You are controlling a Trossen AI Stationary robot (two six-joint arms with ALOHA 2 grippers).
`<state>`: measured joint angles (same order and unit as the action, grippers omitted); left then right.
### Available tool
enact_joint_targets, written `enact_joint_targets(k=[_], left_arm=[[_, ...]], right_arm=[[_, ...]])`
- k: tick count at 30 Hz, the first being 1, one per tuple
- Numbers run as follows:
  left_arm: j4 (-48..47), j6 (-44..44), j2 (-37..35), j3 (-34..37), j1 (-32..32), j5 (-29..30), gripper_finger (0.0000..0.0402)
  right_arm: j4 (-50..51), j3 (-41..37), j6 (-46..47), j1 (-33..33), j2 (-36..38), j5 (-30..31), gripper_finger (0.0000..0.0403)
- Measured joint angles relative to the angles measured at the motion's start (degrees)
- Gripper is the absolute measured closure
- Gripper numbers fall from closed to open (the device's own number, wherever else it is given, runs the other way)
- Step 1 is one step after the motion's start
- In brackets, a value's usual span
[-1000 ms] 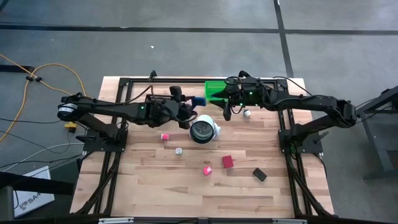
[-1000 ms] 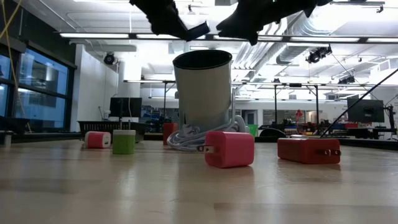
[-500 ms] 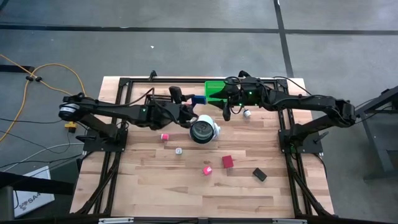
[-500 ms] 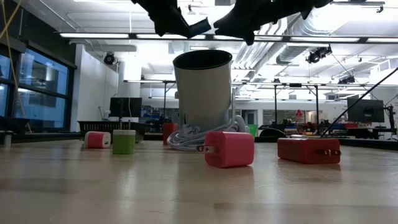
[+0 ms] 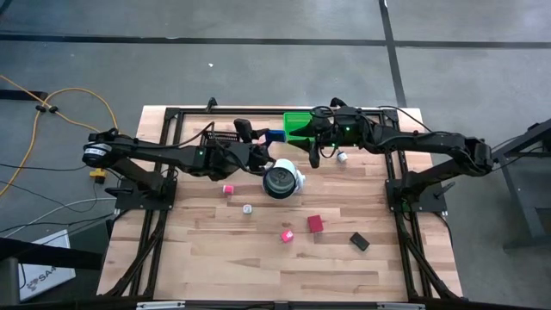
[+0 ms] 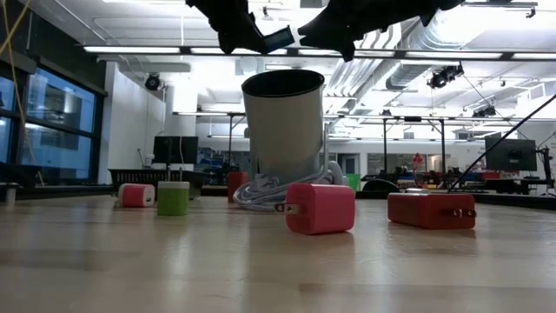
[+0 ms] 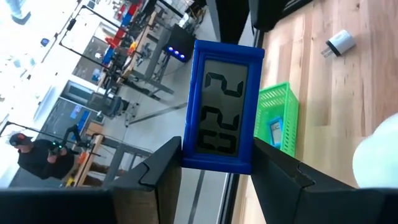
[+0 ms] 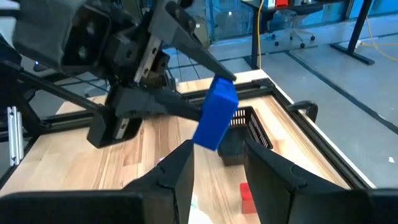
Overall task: Pick & Place Office items
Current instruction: Put the blue digital timer into the green bin
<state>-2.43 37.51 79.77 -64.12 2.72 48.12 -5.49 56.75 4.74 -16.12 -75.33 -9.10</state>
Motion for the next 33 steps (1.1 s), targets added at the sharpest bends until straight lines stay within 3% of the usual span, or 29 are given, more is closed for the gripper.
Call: enact_joint_targets(k=[33], left_arm=[[7.25, 6.69, -0.02, 0.0, 0.09, 0.2, 0.0243]], right_arm=[[-5.91, 0.04, 1.67, 0.0, 0.04, -0.07, 0.0278]])
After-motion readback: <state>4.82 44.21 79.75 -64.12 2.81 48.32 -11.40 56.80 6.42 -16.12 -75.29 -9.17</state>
